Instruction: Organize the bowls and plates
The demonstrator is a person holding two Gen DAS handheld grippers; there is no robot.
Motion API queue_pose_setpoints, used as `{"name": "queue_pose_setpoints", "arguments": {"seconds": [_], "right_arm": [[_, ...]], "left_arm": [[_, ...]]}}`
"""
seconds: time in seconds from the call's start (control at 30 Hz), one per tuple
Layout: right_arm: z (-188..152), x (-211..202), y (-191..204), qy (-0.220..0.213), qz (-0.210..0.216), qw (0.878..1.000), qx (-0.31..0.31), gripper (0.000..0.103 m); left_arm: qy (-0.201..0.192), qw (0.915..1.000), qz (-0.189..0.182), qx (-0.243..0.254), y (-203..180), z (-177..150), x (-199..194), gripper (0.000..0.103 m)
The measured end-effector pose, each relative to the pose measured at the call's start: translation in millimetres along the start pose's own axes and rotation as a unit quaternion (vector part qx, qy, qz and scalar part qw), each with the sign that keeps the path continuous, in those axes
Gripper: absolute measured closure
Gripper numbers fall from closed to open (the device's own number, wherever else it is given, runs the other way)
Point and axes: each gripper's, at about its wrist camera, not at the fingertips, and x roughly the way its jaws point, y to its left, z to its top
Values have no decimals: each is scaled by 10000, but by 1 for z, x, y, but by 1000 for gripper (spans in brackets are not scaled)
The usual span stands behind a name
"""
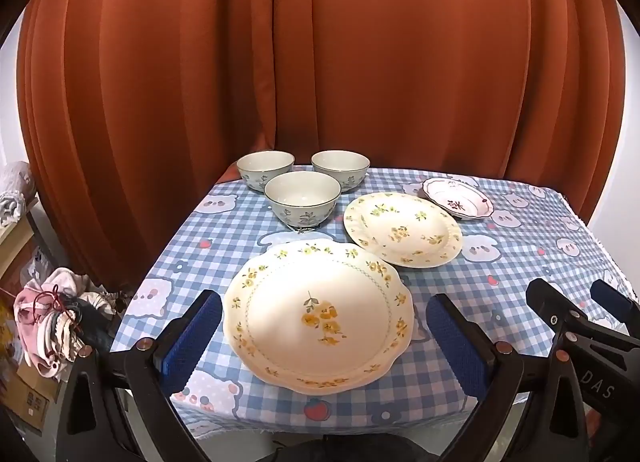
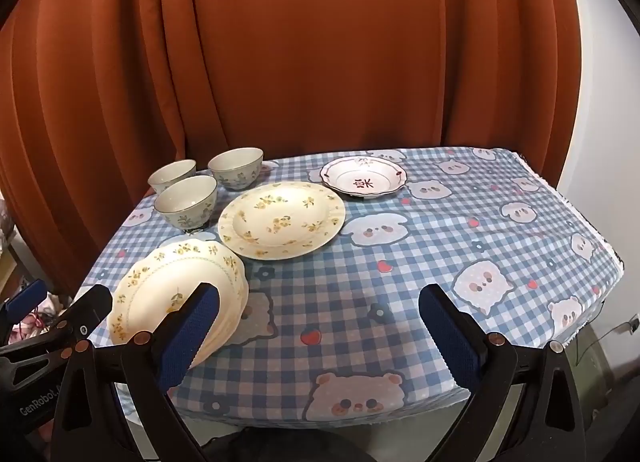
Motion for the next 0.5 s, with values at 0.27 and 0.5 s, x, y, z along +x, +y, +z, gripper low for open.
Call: {"name": "queue_pose_setpoints", "arguments": {"seconds": [0.27,0.5], "right_arm": [[-1,2,-2,20,-4,10000,-18,2],[-2,4,-4,24,-6,10000,-24,2]], "left_arm": [[-39,10000,-25,-48,1,-1,-2,0],[23,10000,-9,-29,0,-1,0,0]]}}
